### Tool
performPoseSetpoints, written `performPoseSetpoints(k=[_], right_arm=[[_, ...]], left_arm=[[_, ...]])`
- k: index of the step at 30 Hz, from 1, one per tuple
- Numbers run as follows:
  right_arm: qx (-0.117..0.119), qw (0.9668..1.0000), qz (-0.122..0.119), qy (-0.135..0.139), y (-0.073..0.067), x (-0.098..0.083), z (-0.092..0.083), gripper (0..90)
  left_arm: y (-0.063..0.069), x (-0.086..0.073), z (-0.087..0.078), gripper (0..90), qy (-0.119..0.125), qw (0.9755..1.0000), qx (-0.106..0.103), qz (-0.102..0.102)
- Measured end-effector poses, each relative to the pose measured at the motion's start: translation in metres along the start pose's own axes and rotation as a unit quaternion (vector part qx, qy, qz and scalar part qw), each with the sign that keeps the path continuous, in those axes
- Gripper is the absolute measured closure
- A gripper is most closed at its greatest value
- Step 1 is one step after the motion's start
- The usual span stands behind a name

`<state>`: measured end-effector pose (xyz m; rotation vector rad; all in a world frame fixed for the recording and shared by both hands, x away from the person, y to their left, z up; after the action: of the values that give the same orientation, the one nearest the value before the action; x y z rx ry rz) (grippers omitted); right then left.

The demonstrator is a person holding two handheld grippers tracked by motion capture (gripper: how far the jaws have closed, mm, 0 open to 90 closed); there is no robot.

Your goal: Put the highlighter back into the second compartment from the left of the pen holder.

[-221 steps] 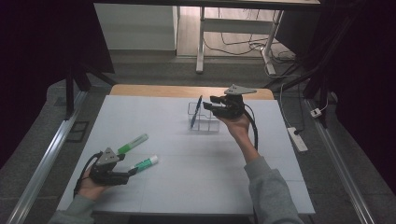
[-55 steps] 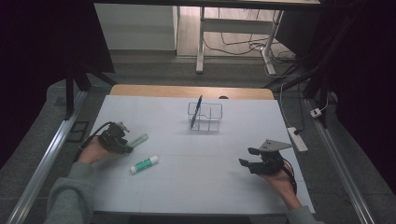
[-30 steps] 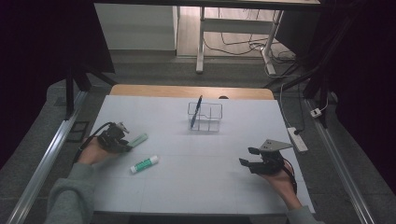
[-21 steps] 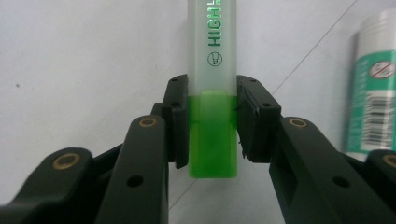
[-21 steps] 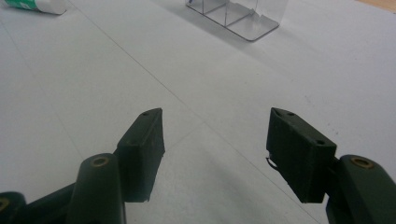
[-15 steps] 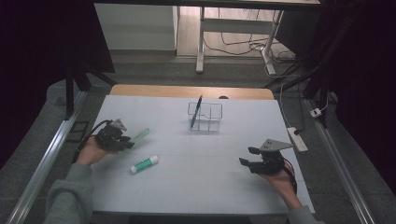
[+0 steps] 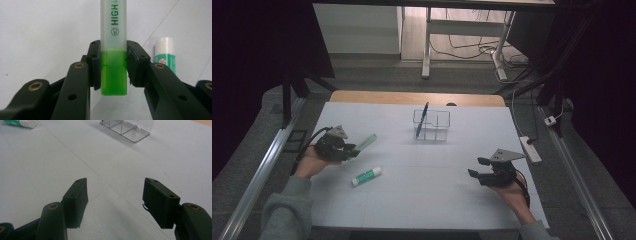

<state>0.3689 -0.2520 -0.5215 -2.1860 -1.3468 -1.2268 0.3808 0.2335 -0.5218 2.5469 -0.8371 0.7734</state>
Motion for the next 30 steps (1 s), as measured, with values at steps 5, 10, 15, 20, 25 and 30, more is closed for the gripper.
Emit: performPoseSetpoints(k=[5, 10, 15, 20, 25, 30], right_arm=[[-0.001, 1.0000, -0.002, -0.001, 0.000, 0.000, 0.000, 36.2], [0.001, 1.0000, -0.003, -0.001, -0.001, 0.001, 0.000, 36.2], [0.002, 1.0000, -0.003, 0.000, -0.001, 0.001, 0.001, 36.2], [0.002, 1.0000, -0.006, 0.001, -0.002, 0.002, 0.001, 36.2], [0.003, 1.0000, -0.007, -0.001, -0.002, 0.003, 0.001, 36.2], [0.004, 1.0000, -0.006, 0.001, -0.003, 0.004, 0.001, 36.2]], left_arm=[[0.006, 0.003, -0.001, 66.4, 0.008, 0.9999, -0.008, 0.007], [0.013, 0.007, -0.002, 66.4, 0.015, 0.9996, -0.017, 0.014], [0.019, 0.009, -0.002, 66.4, 0.017, 0.9993, -0.023, 0.026], [0.023, 0.011, -0.001, 66.4, 0.020, 0.9990, -0.026, 0.031], [0.027, 0.012, 0.001, 66.4, 0.021, 0.9987, -0.028, 0.038], [0.032, 0.014, 0.004, 66.4, 0.021, 0.9982, -0.032, 0.047]])
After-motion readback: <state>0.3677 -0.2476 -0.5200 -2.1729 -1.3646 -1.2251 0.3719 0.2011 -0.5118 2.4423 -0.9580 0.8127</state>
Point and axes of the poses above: each handheld gripper's, and its own axes: z roughly forward along the jaws, x roughly out of its top, y roughly to its right, the point moved 5 cm from there along z, roughly forward along the jaws, and after that the axes turned 12 degrees about -z, right-handed, at the moved point
